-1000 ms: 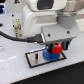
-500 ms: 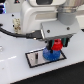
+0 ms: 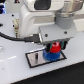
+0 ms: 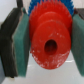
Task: Insert the blue gear onto the right peg, followed by the red gear
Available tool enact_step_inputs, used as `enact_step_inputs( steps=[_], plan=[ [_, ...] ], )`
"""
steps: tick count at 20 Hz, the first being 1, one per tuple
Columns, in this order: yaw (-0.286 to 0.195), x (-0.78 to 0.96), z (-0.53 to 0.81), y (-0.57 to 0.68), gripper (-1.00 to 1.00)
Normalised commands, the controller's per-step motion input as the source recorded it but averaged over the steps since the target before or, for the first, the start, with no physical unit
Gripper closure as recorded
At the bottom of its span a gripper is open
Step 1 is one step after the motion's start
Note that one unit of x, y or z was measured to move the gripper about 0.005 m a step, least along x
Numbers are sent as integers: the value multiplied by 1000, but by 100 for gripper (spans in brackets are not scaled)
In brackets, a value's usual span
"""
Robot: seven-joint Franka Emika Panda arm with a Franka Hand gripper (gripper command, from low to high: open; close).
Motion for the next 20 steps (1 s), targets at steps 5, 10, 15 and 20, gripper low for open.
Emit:
enact_step_inputs(
  steps=[5,10,15,20],
  plan=[
    [0,201,384,-125,100],
    [0,215,368,-81,100],
    [0,189,14,-28,100],
    [0,106,-125,-21,100]
  ],
)
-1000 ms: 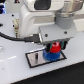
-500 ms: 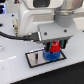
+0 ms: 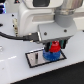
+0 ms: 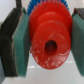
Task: Insert the blue gear onto the right peg, followed by the red gear
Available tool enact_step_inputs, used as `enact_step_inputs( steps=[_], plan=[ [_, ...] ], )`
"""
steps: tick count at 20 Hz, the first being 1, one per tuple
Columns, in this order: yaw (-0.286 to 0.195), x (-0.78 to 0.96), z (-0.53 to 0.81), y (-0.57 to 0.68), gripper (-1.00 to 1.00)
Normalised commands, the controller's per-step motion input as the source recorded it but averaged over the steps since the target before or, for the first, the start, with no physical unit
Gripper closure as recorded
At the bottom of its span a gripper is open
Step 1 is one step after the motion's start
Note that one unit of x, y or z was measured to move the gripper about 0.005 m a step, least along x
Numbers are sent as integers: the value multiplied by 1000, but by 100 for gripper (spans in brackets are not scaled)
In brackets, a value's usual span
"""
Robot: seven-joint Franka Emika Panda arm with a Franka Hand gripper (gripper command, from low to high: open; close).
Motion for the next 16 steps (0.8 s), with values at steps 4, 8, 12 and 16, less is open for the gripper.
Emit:
enact_step_inputs(
  steps=[4,8,12,16],
  plan=[
    [0,85,-229,-86,100],
    [0,151,548,-45,100],
    [0,248,268,17,100],
    [0,151,-14,-45,100]
  ],
)
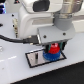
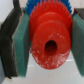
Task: Insert the blue gear onto the right peg, followed by the red gear
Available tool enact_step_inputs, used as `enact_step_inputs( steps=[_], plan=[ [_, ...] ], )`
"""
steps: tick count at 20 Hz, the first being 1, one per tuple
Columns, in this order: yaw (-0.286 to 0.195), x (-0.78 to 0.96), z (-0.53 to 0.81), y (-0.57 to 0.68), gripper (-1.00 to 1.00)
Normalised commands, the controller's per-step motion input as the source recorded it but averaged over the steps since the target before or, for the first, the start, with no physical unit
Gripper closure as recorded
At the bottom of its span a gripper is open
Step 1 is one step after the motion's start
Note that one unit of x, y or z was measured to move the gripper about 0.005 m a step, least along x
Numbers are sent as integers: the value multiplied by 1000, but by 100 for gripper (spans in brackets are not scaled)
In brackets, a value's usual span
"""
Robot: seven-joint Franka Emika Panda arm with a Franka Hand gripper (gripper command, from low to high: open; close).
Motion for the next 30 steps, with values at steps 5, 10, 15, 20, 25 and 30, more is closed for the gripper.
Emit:
enact_step_inputs(
  steps=[5,10,15,20,25,30],
  plan=[
    [0,143,207,-198,100],
    [0,92,155,-90,100],
    [0,75,46,-11,100],
    [0,165,447,-12,100],
    [0,144,247,-79,100],
    [0,61,49,0,100]
  ],
)
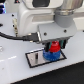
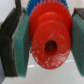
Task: Insert the blue gear onto the right peg, followed by the red gear
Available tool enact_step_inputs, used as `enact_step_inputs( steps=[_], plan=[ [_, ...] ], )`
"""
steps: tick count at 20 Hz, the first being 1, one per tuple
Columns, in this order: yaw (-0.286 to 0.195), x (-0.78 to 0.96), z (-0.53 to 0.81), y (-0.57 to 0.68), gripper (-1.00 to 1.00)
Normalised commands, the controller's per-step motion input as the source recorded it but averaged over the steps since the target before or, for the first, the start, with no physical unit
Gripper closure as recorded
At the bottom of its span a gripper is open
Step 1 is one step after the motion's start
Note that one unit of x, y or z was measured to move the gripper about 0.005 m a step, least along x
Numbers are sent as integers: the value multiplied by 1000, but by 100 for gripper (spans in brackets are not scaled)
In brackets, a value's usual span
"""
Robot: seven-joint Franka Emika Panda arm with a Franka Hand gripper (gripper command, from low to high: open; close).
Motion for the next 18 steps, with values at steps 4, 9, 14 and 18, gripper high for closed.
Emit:
enact_step_inputs(
  steps=[4,9,14,18],
  plan=[
    [0,77,-134,-68,100],
    [0,84,-193,-197,100],
    [0,231,-38,-154,100],
    [0,167,85,-1,100]
  ],
)
